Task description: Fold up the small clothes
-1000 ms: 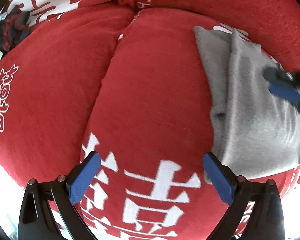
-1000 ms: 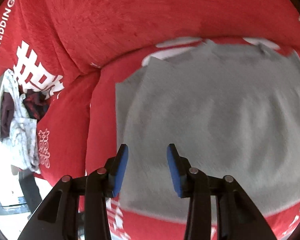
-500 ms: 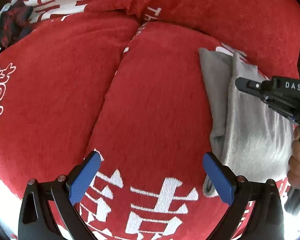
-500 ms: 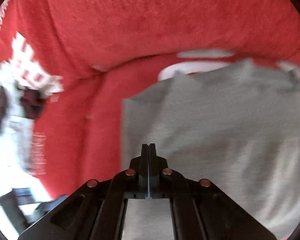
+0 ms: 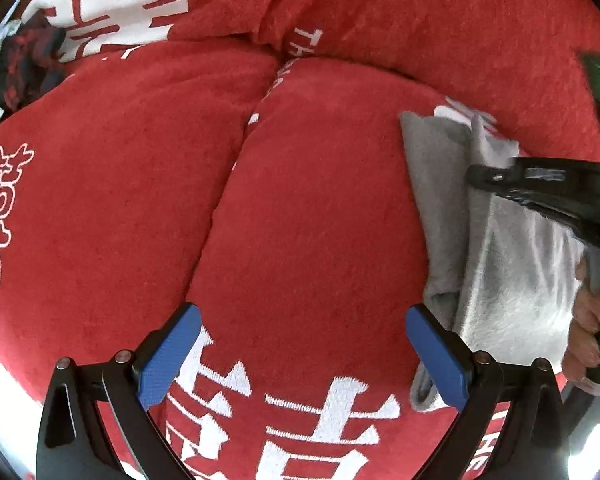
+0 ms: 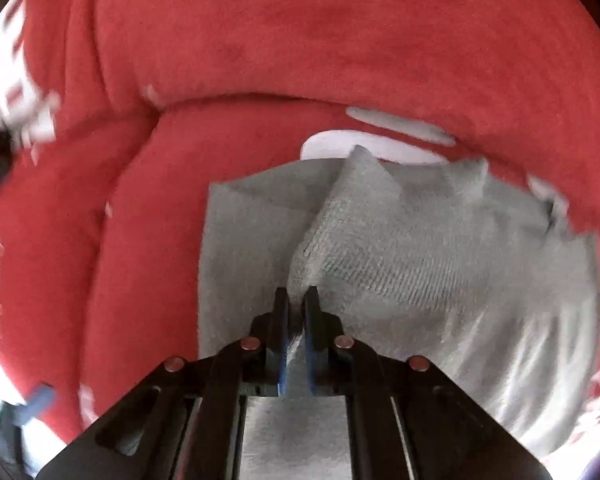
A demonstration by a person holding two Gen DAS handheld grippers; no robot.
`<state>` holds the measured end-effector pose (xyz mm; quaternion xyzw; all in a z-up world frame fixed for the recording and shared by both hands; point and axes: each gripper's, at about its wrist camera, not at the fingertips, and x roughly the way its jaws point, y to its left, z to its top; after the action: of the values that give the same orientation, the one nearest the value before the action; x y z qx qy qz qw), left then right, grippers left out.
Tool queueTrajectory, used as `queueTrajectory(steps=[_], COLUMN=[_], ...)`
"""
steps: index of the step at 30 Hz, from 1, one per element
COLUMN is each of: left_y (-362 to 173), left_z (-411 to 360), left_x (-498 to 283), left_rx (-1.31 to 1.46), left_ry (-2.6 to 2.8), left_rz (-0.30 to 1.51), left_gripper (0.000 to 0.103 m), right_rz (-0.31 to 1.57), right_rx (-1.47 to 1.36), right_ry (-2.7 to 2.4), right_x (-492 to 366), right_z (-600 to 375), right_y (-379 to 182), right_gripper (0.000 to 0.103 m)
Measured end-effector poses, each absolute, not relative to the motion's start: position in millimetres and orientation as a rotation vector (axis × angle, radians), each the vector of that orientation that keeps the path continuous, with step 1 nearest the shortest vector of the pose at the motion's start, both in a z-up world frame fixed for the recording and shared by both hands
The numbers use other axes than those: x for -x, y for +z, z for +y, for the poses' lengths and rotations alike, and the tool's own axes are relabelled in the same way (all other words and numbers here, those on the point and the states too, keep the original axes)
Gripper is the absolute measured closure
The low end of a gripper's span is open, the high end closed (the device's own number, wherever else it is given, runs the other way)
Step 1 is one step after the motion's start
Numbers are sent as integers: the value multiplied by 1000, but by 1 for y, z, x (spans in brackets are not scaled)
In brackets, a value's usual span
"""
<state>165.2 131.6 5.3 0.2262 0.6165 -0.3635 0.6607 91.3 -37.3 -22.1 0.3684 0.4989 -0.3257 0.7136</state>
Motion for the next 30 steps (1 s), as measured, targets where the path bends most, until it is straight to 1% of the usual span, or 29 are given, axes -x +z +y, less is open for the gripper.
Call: queueTrajectory(steps=[2, 5, 9, 10, 11, 12, 13, 16, 17, 20, 24, 25, 27, 30], left_y=[3, -6, -7, -6, -6, -6, -7, -3, -2, -4, -9, -9, -10, -12], left_z=[132, 128, 129, 129, 128, 127, 126, 125, 124, 123, 127, 128, 131, 132], left_x=[-167, -170, -171, -170, -170, -170, -170, -169, -170, -174, -178, -178, -178, -177], left_rx=[-508, -511, -504, -506, -508, -514, -522, -520, -517, -488, -456, -452, -451, -479], left_ry=[-813, -791, -792, -802, -808, -815, -822, -838, -842, -845, -818, -813, -813, -815], left_rz=[1394, 1412, 1420, 1420, 1420, 1421, 1425, 1416, 1413, 1435, 1473, 1478, 1481, 1485], left_gripper=[0, 0, 0, 0, 0, 0, 0, 0, 0, 0, 0, 0, 0, 0], right_rz=[1020, 1029, 1177, 1201, 1212, 1205, 1157, 1079, 1067, 1088, 1187, 1166, 1174, 1129], right_rx=[-874, -889, -730, -644, -622, -627, -658, -689, -719, -808, -743, -683, -668, -840], right_ry=[-665, -603, -553, -539, -512, -471, -430, -494, -518, -537, -506, -514, -476, -377], right_x=[-74, -71, -102, -109, -111, -110, -103, -81, -74, -63, -80, -77, -75, -54], right_z=[-42, -48, -29, -20, -14, -9, -5, -9, -14, -27, 2, 12, 26, 34], right_y=[-15, -24, -42, -37, -33, -27, -17, 4, 6, -6, -33, -30, -26, -19], right_gripper=[96, 96, 85, 81, 73, 73, 73, 91, 98, 98, 98, 98, 98, 98])
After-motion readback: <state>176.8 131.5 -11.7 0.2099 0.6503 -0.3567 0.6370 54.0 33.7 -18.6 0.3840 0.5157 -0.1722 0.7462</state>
